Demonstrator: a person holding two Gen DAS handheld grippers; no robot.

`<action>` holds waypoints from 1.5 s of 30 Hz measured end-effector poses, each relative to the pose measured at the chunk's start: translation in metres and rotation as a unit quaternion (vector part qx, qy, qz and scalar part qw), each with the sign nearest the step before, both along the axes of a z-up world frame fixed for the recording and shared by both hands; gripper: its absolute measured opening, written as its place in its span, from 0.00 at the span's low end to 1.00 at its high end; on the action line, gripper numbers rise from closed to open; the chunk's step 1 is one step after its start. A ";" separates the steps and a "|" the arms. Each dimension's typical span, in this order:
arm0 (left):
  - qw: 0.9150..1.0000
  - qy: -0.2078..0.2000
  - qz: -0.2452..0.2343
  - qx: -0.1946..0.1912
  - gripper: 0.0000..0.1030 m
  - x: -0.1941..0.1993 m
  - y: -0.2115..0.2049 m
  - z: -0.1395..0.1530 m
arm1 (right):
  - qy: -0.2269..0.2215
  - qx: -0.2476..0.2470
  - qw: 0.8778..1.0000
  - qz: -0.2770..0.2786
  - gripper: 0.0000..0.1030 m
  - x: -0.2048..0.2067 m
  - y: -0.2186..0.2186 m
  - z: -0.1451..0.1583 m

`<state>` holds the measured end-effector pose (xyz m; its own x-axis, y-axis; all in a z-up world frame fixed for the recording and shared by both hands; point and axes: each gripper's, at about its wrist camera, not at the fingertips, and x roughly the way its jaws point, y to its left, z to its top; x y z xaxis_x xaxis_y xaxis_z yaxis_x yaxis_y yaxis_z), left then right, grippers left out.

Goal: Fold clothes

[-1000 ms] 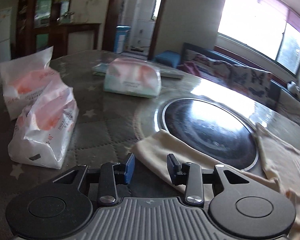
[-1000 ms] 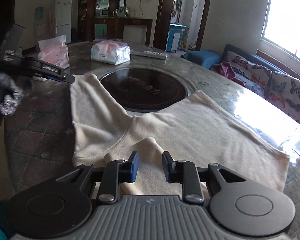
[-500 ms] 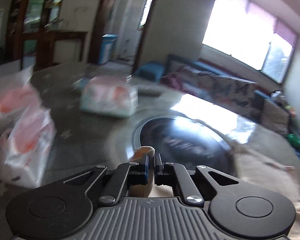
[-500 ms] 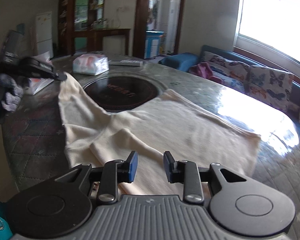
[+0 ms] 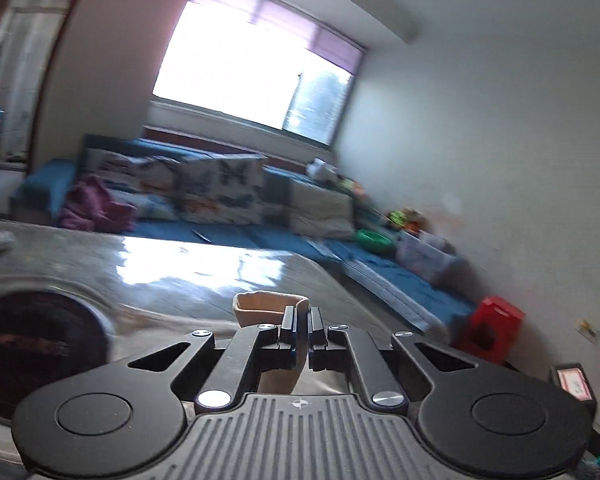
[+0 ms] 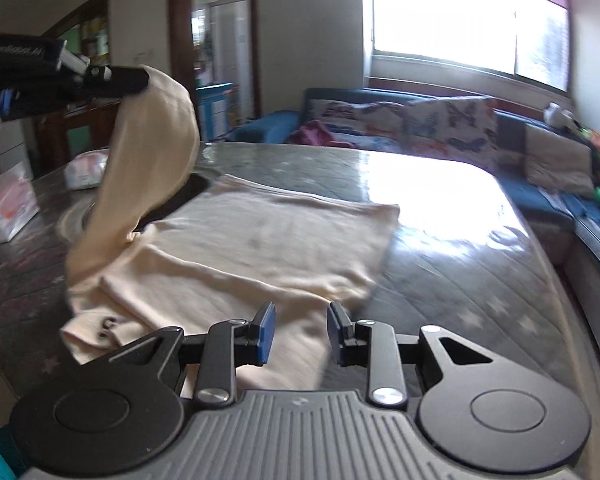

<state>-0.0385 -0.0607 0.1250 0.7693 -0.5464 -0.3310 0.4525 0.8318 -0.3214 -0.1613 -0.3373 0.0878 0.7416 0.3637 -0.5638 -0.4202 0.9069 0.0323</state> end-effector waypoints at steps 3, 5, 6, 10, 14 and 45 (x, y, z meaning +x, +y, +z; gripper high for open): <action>0.998 0.023 -0.050 0.003 0.06 0.001 -0.030 -0.022 | 0.006 0.006 1.000 -0.017 0.27 -0.002 -0.010 -0.003; 0.996 0.044 -0.083 0.005 0.09 0.002 -0.042 -0.039 | 0.009 0.010 1.000 -0.028 0.27 -0.003 -0.017 -0.006; 0.994 0.053 -0.090 0.015 0.10 0.001 -0.047 -0.045 | 0.011 0.011 0.999 -0.033 0.27 -0.003 -0.021 -0.007; 0.992 0.059 -0.096 0.057 0.11 -0.006 -0.044 -0.061 | 0.018 0.019 0.998 -0.054 0.27 -0.005 -0.034 -0.011; 0.993 0.056 -0.069 0.082 0.14 -0.012 -0.009 -0.069 | 0.015 0.023 0.999 -0.037 0.27 -0.001 -0.023 -0.007; 0.985 0.065 0.073 0.144 0.16 0.002 0.089 -0.086 | 0.020 -0.004 1.000 0.003 0.29 0.024 0.023 -0.014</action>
